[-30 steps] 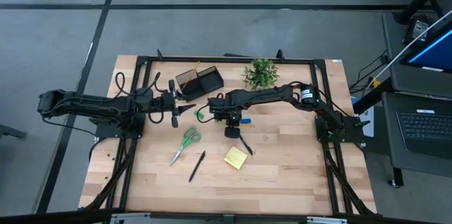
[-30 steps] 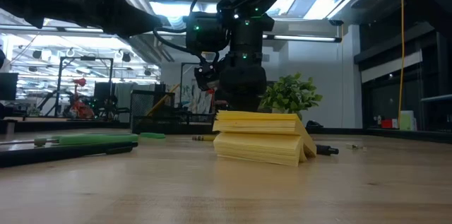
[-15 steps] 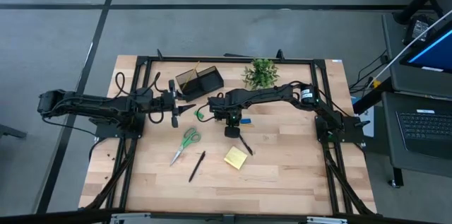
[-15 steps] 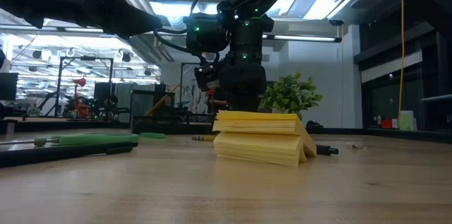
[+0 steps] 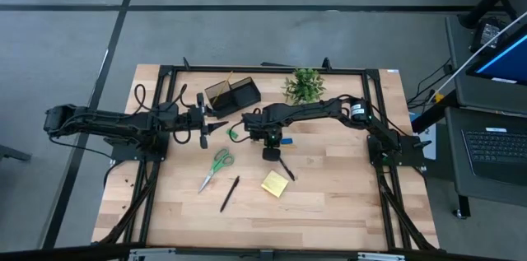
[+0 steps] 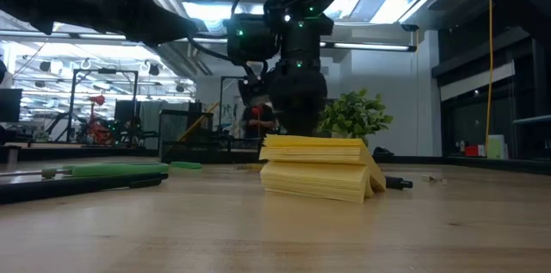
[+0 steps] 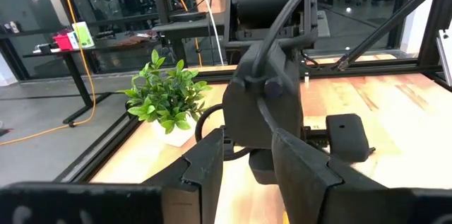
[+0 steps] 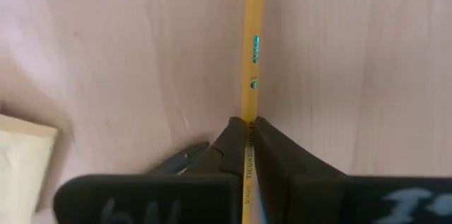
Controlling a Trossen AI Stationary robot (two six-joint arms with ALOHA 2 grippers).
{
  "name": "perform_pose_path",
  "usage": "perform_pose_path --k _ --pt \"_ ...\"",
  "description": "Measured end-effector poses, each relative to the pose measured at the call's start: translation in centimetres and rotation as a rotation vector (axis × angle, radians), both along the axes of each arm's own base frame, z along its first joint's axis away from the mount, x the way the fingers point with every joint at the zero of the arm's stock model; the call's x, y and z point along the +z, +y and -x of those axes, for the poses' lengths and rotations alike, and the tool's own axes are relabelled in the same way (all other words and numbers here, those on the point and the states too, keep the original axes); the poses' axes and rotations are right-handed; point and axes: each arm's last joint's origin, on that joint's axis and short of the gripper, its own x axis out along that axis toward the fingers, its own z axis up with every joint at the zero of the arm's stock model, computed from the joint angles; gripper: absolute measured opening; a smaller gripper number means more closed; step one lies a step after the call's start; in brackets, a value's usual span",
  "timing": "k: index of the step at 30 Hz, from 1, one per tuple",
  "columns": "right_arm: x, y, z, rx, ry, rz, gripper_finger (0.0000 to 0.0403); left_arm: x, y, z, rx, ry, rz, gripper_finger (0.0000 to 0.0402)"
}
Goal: Pick and place office supplies into organizer
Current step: Put the pencil into the desk organizer
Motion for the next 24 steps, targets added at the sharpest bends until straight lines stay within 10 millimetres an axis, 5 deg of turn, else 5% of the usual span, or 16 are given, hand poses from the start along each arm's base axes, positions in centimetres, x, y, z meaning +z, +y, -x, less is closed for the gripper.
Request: perform_pose_path --k 14,24 --pt "1.7 -0.1 -0.8 0.001 -0.048 0.006 0.0018 0.0 0.0 0.0 0.000 0.000 0.000 0.0118" --pt "5.0 -0.2 -1.7 0.029 -0.112 0.018 0.0004 0.8 -0.1 0.5 -0.003 -0.045 -0.091 0.0118"
